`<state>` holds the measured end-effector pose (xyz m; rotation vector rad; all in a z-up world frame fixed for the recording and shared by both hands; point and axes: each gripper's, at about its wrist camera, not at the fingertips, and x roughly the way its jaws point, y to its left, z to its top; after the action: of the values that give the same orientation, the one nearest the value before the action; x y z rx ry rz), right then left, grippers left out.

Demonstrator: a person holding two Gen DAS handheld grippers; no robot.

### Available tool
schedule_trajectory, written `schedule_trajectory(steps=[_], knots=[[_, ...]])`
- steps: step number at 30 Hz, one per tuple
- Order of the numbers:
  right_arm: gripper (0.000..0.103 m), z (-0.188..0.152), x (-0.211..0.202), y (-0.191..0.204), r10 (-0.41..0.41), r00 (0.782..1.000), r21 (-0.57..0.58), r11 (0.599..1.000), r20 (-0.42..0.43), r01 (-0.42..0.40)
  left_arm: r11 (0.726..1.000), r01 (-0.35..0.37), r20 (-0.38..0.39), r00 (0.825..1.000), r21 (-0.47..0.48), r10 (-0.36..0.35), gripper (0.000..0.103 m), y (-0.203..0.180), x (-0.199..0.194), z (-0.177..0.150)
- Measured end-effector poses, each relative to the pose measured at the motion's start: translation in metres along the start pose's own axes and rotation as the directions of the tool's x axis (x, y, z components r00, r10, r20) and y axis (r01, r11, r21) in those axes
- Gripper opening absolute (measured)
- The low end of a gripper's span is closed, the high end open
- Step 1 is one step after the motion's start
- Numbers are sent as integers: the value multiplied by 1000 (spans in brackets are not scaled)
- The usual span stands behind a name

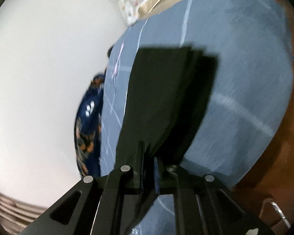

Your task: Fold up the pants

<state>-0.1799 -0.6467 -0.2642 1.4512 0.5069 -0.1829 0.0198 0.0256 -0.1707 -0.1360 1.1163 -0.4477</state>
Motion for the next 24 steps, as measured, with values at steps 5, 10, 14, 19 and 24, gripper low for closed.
schedule_trajectory(steps=[5,10,14,19,24], knots=[[8,7,-9,-7,-9,999,6,1000,47,9,997,-42,-2,999,66,42,70,-12,3,-2],[4,9,-13,-5,-35,996,-5,999,76,36,996,-40,2,999,73,40,71,-12,2,-4],[4,9,-28,-4,-86,992,-47,995,88,90,999,-15,2,1000,42,15,71,-6,1,-3],[3,11,-29,-9,-84,993,-42,995,77,87,1000,-2,1,1000,29,2,71,-4,0,-3],[11,10,-28,-6,-55,997,-19,998,48,56,1000,0,1,1000,28,0,72,-5,0,-2]])
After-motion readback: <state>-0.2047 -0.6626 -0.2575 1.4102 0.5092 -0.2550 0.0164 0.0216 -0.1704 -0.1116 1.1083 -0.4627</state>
